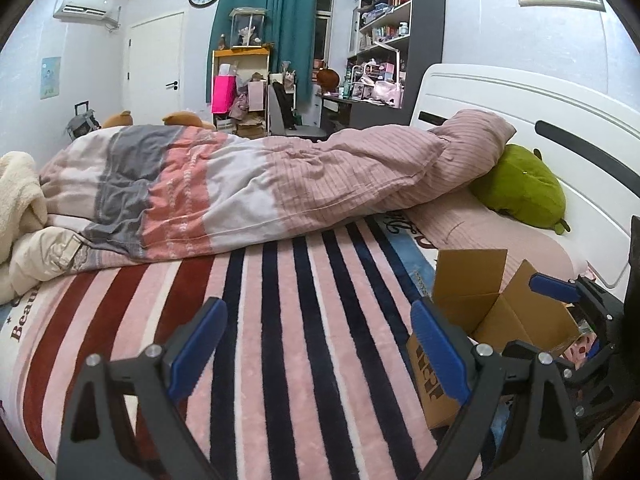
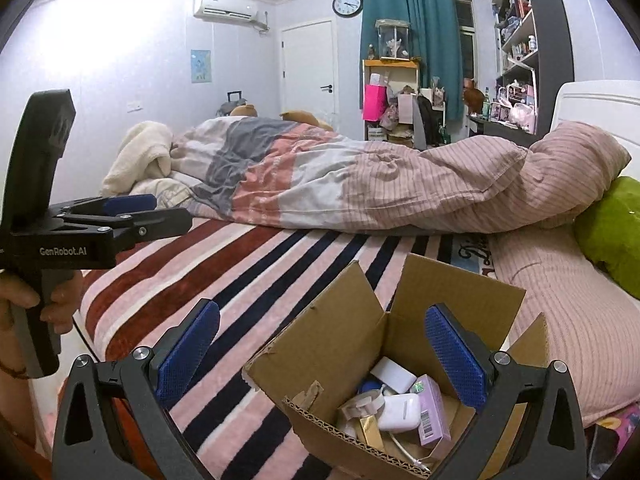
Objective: Organize rigid objects
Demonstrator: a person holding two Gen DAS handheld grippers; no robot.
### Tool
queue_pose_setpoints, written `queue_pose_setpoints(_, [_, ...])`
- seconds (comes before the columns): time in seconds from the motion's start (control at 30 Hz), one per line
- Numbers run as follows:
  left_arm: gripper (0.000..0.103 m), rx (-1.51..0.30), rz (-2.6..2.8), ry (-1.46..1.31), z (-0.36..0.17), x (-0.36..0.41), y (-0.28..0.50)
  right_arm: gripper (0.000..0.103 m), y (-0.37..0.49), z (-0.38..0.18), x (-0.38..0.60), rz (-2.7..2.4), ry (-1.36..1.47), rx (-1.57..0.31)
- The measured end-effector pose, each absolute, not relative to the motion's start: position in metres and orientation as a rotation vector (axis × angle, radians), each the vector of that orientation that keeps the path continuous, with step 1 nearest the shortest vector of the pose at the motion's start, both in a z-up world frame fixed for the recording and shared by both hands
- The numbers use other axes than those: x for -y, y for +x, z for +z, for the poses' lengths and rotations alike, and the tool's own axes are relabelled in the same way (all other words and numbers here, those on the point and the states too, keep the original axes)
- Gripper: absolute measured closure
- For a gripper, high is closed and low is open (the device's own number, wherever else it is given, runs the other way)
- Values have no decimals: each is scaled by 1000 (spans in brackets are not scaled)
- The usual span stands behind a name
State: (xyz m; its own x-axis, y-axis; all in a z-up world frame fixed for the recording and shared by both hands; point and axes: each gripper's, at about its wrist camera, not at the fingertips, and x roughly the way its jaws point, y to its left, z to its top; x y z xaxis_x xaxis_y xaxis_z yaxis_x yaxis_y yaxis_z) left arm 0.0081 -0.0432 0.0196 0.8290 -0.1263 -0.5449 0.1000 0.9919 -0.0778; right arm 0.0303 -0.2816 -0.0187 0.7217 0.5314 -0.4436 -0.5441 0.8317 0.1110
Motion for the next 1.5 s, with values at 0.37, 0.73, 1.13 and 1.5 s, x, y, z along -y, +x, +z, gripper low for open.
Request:
queue_pose_setpoints(0.37, [11,-583,-112,-38,19,44,10,0,33,-18,283,598,-24,-480])
queue_pose_setpoints(0.73, [11,-583,-97,-35,18,42,11,0,34,-18,284,600,-23,-480])
queue_pose_setpoints(1.13, [11,-583,-76,-37,17,40,7,0,35,-18,284,605,-21,-480])
queue_pose_setpoints(1.5, [11,-581,-68,-39,17,39,6,0,33,-17,283,601,-20,-478])
